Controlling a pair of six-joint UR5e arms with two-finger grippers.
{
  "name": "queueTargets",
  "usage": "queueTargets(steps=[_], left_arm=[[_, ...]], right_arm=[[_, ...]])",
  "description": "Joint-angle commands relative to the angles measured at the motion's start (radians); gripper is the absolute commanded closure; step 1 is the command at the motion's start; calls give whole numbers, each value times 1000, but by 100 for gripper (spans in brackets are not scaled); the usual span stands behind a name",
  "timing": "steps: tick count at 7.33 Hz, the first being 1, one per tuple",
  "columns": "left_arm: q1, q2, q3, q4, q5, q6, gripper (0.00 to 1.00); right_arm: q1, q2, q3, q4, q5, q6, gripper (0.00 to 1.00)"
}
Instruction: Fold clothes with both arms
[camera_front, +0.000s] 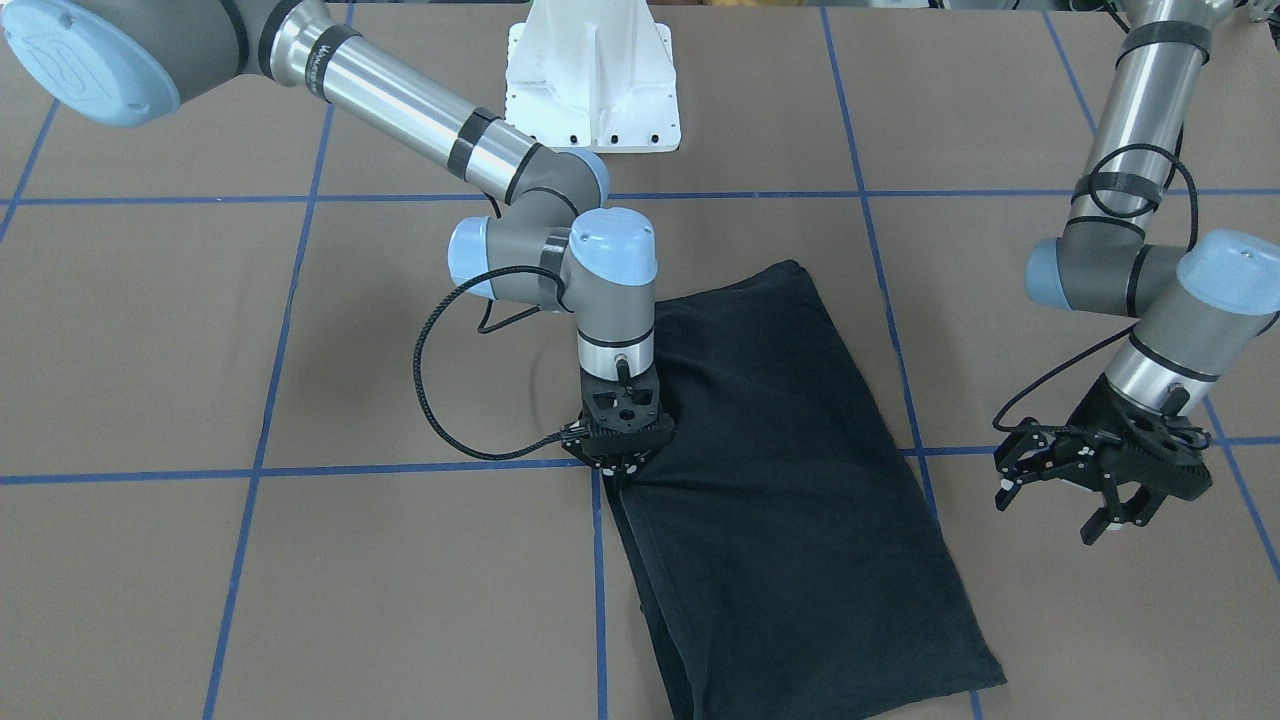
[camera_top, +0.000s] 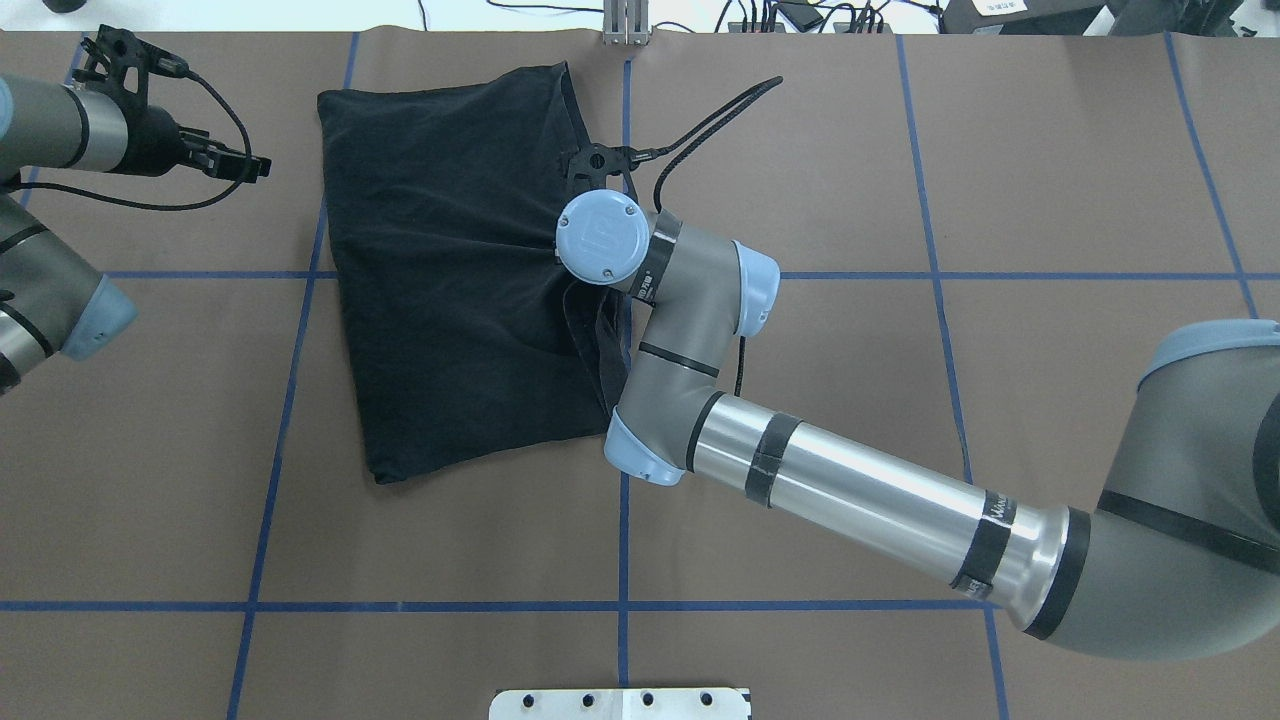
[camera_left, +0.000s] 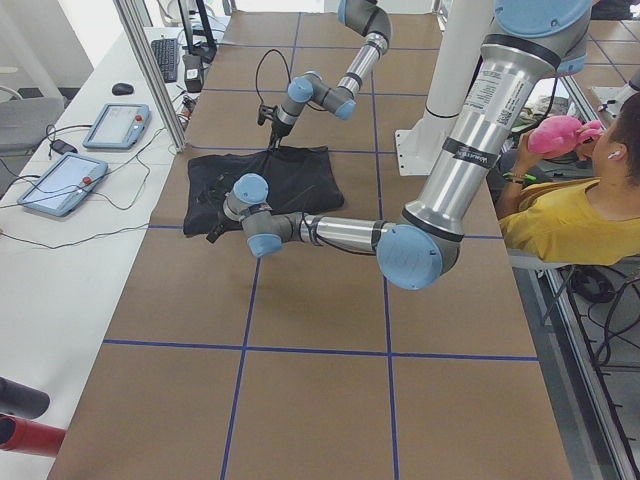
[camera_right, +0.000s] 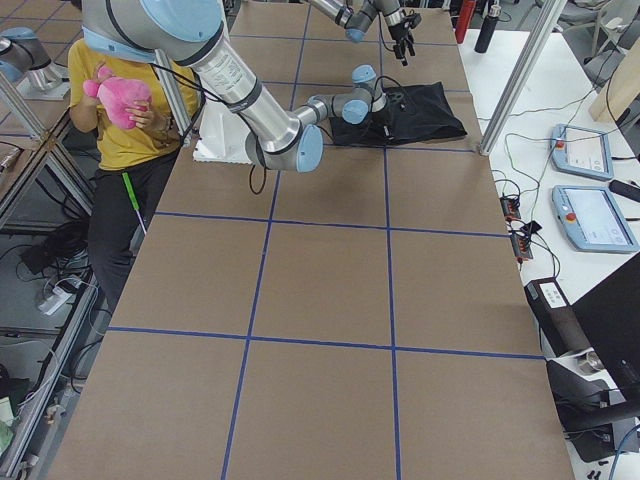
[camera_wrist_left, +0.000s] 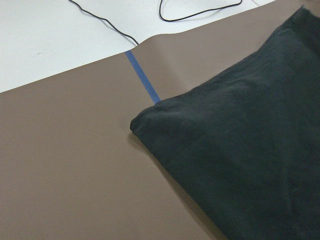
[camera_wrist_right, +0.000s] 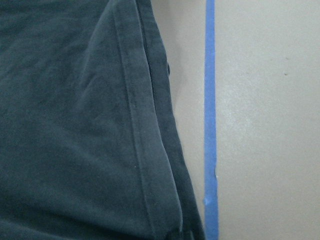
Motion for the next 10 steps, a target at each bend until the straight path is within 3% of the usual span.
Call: queueTargets(steps=[1, 2, 3, 5, 7, 9, 10], left_arm=[[1, 0, -3, 0, 0, -1, 0], [1, 0, -6, 0, 0, -3, 0], [1, 0, -10, 0, -2, -7, 0], [1, 0, -74, 14, -36, -159, 0], [41, 49, -189, 17, -41, -308, 0], [128, 136, -333, 17, -35, -415, 0], [202, 197, -427, 17, -6, -516, 0]], right_arm=[[-2, -42, 87, -54, 4, 0, 100], [2, -53, 121, -60, 8, 0, 35], [28, -46, 128, -62, 21, 15, 1], [93, -50, 138, -62, 155, 56, 0], [96, -47, 140, -76, 166, 116, 0], [46, -50, 257, -227, 156, 190, 0], [1, -100, 320, -219, 130, 304, 0]])
